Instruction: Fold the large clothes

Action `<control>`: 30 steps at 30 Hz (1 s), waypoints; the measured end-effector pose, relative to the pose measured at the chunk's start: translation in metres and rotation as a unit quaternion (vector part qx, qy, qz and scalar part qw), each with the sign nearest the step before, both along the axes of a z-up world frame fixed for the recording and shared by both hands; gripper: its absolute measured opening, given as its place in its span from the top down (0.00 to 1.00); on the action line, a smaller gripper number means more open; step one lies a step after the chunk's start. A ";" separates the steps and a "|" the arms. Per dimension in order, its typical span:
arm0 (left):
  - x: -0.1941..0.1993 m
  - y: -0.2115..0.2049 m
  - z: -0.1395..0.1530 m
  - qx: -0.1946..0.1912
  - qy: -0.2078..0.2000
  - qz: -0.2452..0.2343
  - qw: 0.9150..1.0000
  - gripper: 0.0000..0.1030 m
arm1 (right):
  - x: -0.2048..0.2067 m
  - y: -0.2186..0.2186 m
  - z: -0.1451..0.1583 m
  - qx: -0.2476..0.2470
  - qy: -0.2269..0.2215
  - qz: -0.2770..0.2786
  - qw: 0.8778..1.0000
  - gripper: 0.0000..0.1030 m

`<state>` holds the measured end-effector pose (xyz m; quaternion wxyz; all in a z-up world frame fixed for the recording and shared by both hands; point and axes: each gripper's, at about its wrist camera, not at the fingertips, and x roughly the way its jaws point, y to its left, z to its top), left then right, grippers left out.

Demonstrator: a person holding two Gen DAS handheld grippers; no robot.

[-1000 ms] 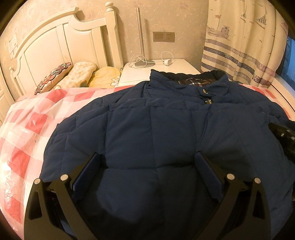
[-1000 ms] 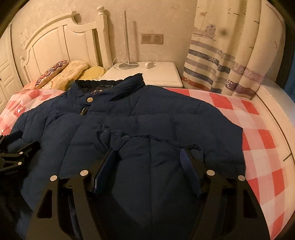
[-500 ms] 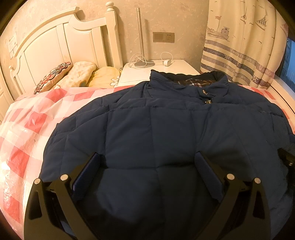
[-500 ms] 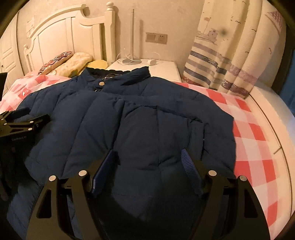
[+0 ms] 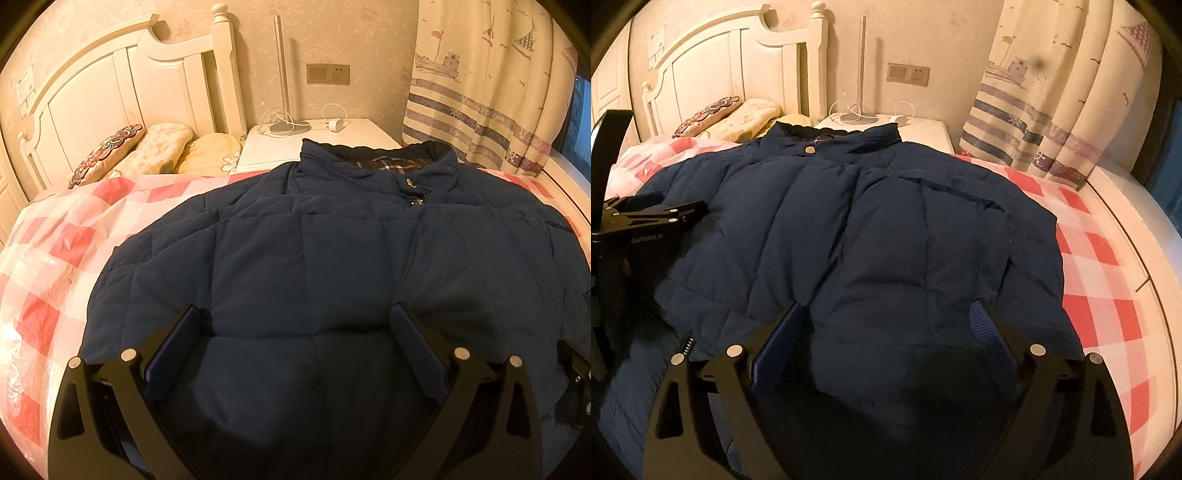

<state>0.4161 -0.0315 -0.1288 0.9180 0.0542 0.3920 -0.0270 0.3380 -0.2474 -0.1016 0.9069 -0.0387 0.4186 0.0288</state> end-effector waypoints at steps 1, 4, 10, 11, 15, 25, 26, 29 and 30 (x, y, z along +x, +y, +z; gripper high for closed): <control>0.000 0.000 0.000 0.001 0.001 0.000 1.000 0.02 | 0.000 0.001 0.000 -0.001 0.001 0.000 1.000 0.15; -0.004 0.002 0.001 -0.001 0.007 -0.004 1.000 0.02 | 0.002 -0.001 -0.001 0.004 0.004 0.002 1.000 0.14; -0.074 0.009 0.026 -0.014 0.003 -0.028 1.000 0.02 | -0.007 -0.019 0.008 0.075 0.006 0.017 0.997 0.10; -0.091 0.010 0.027 -0.007 0.000 -0.031 0.999 0.02 | -0.017 -0.022 0.016 0.081 -0.002 0.004 0.997 0.10; -0.126 0.015 0.006 -0.006 0.042 -0.028 0.999 0.02 | -0.055 -0.004 0.040 0.085 -0.035 0.033 0.995 0.10; -0.154 0.036 0.005 0.000 0.048 -0.006 0.999 0.02 | -0.075 0.034 0.008 -0.010 0.052 0.075 0.996 0.09; -0.160 0.044 0.007 0.005 0.040 0.000 0.999 0.02 | -0.082 0.025 0.013 -0.009 0.041 0.067 0.997 0.09; -0.162 0.066 -0.003 0.017 0.051 0.024 0.998 0.02 | -0.092 -0.007 0.009 -0.008 0.040 0.028 0.999 0.08; -0.159 0.076 -0.009 -0.005 0.070 0.028 0.997 0.02 | -0.091 -0.018 0.000 -0.006 0.054 0.017 0.998 0.08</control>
